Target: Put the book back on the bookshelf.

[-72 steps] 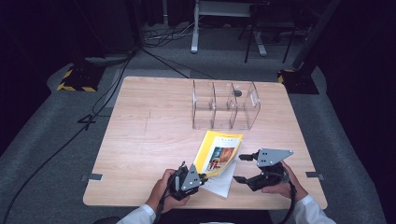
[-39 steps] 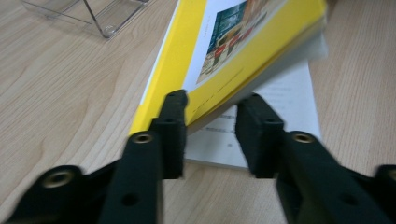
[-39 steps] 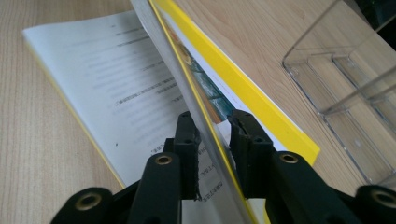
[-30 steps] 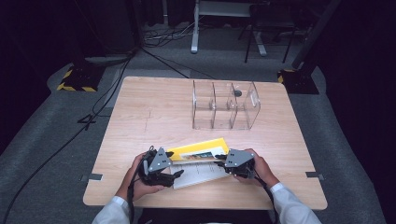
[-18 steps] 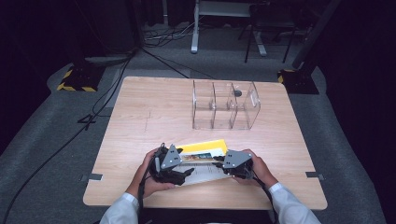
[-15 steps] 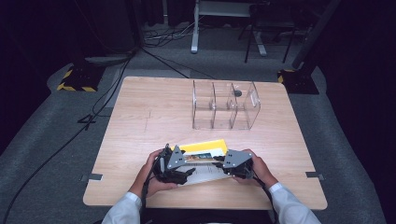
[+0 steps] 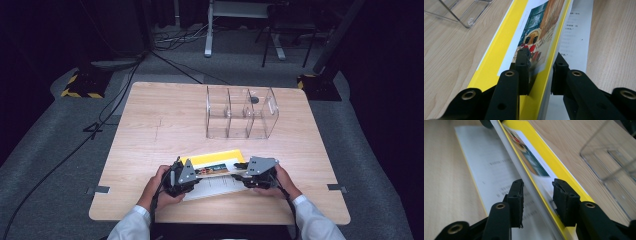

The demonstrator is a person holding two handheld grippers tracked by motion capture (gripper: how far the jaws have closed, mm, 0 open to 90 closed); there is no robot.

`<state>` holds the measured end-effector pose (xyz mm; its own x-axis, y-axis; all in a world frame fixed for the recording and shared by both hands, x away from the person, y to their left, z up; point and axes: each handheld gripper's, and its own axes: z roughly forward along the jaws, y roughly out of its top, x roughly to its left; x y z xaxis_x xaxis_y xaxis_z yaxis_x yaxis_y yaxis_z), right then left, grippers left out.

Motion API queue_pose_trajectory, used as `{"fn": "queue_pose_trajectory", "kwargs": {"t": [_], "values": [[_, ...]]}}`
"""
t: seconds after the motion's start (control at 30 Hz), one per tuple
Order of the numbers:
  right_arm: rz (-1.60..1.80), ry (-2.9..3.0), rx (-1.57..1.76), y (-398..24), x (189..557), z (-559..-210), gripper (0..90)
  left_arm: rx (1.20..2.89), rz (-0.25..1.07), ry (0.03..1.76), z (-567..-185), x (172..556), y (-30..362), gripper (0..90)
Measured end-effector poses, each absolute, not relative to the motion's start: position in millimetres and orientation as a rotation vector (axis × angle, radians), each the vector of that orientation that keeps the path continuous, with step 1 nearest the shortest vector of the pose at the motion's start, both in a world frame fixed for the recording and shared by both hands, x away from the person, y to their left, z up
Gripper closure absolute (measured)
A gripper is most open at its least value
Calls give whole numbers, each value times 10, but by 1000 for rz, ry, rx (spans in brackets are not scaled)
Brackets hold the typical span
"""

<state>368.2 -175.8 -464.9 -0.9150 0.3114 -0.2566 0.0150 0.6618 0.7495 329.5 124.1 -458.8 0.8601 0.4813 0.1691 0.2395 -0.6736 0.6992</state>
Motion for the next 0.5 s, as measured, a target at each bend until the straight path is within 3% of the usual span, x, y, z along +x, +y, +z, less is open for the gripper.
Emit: {"fn": "queue_pose_trajectory", "kwargs": {"t": [0.2, 0.4, 0.43, 0.5], "values": [[1220, 2476, 231, -1920, 3759, -4698, 696, 2306, 420, 529, -4578, 3333, 1316, 736], [1141, 2459, 102, -1785, 3651, -4650, 779, 2315, 457, 632, -4514, 3362, 1363, 589], [1118, 2459, 69, -1728, 3614, -4626, 792, 2323, 470, 625, -4492, 3348, 1336, 517], [1104, 2464, 58, -1702, 3598, -4622, 793, 2344, 498, 624, -4446, 3314, 1259, 504]]}}
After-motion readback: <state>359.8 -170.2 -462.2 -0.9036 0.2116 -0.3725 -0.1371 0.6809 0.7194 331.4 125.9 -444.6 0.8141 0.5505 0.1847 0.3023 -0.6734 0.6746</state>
